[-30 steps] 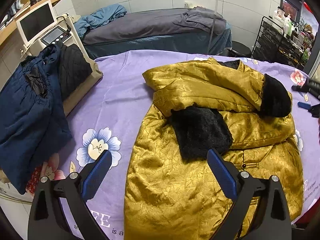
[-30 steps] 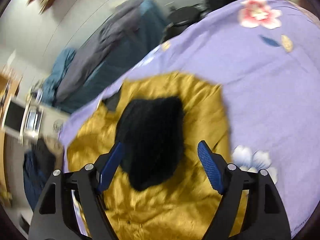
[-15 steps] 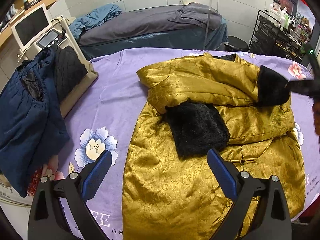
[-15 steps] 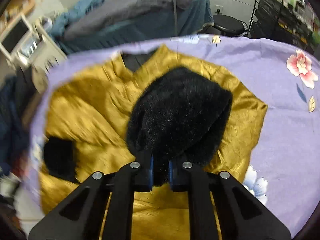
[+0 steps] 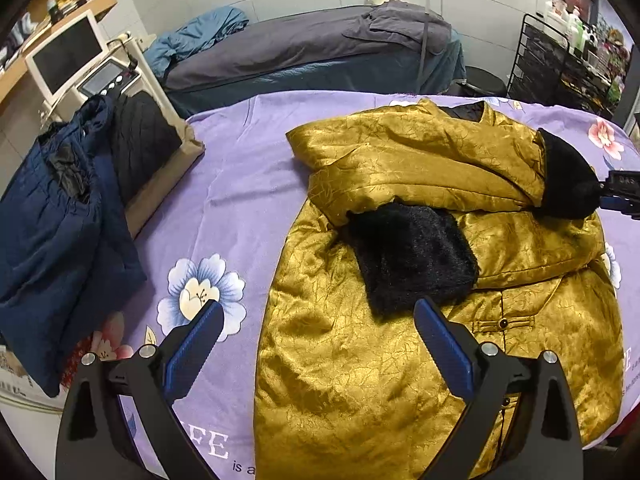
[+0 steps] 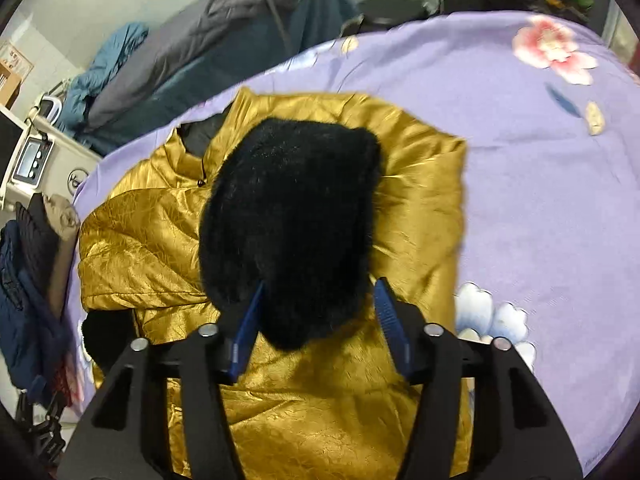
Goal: Fold large clothes
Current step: 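Grasp the first fur cuff with the right gripper and reposition it on the jacket, then grasp the jacket hem with both grippers side by side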
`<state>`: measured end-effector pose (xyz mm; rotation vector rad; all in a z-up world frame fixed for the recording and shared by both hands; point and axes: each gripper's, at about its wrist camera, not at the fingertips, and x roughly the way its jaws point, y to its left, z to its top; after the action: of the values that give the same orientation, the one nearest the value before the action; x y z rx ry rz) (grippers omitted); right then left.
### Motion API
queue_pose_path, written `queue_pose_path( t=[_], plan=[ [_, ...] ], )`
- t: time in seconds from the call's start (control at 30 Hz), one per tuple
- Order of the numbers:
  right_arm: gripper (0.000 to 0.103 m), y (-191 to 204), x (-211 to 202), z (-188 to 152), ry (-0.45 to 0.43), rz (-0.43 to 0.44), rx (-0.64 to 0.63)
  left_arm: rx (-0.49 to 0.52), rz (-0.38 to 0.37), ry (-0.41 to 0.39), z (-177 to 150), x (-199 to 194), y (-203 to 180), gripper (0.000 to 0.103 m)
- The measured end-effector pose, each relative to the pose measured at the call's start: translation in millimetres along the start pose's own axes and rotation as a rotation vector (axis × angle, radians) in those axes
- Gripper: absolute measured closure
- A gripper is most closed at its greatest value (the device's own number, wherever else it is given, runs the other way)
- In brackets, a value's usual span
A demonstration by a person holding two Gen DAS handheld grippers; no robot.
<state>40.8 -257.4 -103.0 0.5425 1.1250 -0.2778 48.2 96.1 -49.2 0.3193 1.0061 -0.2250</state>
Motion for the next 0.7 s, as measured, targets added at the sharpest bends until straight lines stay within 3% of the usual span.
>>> queue_pose_path(
  t=[0.17,0.33,0.57,0.7],
  plan=[
    [0.045,13,-17,-38,0.011,-0.027,-0.072,0.037,-0.004,-0.012,3,0,-10,0.009],
    [0.045,36,-14,-101,0.119,-0.045,-0.238,0.076,-0.013,0.002,-4,6,-19,0.009],
    [0.045,45,8,-175,0.263,-0.107,-0.401,0.123,-0.069,0.094,-31,32,-19,0.008],
    [0.045,27,16,-196,0.334,-0.152,-0.385,0.11,-0.069,0.223,-64,65,7,0.009]
  ],
)
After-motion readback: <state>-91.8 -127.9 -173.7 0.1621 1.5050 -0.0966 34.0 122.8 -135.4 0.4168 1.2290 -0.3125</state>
